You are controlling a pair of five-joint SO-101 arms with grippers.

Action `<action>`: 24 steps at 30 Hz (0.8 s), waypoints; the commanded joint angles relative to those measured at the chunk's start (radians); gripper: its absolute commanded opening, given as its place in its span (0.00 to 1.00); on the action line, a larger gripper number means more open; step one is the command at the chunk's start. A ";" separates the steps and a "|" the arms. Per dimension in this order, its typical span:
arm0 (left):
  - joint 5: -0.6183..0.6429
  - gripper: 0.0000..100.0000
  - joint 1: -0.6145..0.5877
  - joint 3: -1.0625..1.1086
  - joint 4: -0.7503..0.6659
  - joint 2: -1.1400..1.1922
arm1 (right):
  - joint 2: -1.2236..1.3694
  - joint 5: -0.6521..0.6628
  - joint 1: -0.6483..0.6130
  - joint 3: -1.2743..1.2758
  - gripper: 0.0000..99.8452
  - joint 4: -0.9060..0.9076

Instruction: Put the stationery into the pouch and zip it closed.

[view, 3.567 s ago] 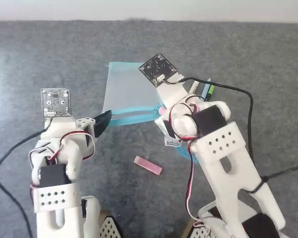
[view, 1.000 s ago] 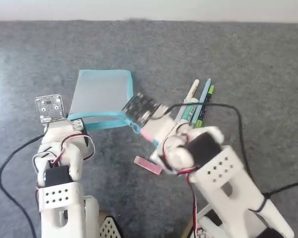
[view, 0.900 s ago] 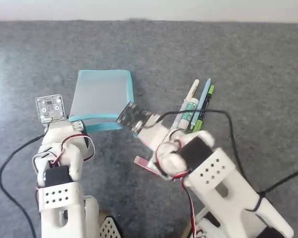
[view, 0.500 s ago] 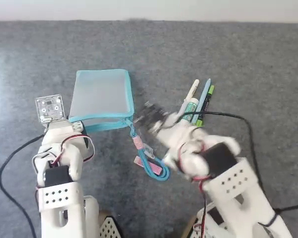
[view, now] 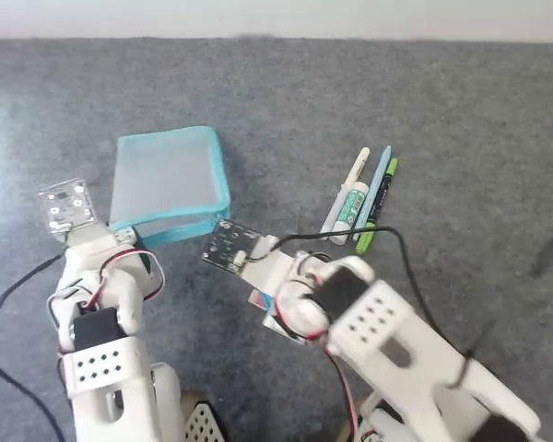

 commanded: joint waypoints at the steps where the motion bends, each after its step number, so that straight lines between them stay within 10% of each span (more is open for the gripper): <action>1: 0.018 0.01 0.003 -0.062 0.005 0.012 | 0.116 -0.051 -0.013 -0.008 0.29 -0.099; 24: 0.018 0.01 0.003 -0.056 0.005 0.012 | 0.185 0.003 -0.081 0.166 0.29 -0.292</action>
